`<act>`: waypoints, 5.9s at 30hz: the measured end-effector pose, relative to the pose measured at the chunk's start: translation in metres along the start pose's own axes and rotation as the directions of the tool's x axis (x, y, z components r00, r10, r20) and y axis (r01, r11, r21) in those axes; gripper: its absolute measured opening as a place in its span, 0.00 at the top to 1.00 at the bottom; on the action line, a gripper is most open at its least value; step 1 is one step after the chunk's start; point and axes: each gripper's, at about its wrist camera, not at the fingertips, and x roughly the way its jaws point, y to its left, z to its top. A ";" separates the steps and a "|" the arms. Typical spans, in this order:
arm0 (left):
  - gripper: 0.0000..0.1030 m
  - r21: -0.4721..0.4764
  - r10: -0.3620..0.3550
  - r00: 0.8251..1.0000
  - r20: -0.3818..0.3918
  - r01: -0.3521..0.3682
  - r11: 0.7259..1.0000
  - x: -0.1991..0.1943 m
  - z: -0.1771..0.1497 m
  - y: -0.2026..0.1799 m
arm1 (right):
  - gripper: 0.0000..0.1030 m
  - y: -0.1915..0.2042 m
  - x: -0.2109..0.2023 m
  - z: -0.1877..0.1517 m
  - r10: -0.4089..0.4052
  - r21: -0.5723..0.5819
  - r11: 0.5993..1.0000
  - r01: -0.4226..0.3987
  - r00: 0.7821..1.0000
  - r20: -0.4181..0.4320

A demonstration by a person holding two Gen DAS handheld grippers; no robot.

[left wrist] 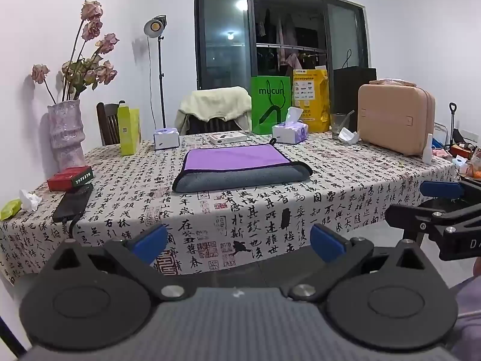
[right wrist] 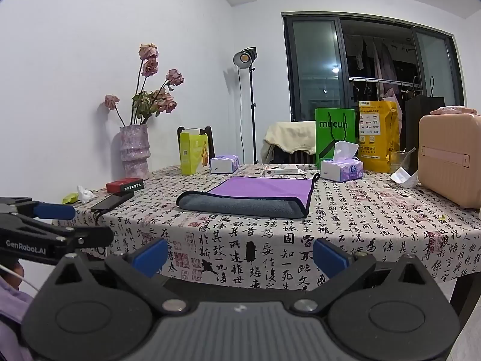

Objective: Fold towel

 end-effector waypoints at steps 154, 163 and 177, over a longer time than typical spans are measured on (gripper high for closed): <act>0.10 0.058 -0.026 1.000 -0.014 0.027 0.998 0.190 0.043 0.085 | 0.04 -0.059 0.160 0.032 -0.131 0.092 0.986 0.138 0.988 -0.081; 0.22 0.042 -0.067 0.994 -0.089 0.071 0.997 0.250 0.052 0.114 | 0.23 -0.081 0.224 0.044 -0.075 0.070 0.994 0.085 0.988 -0.132; 0.41 -0.076 -0.297 0.930 -0.218 0.287 0.955 0.314 0.066 0.139 | 0.52 -0.120 0.289 0.050 0.048 0.069 0.997 -0.035 0.978 -0.202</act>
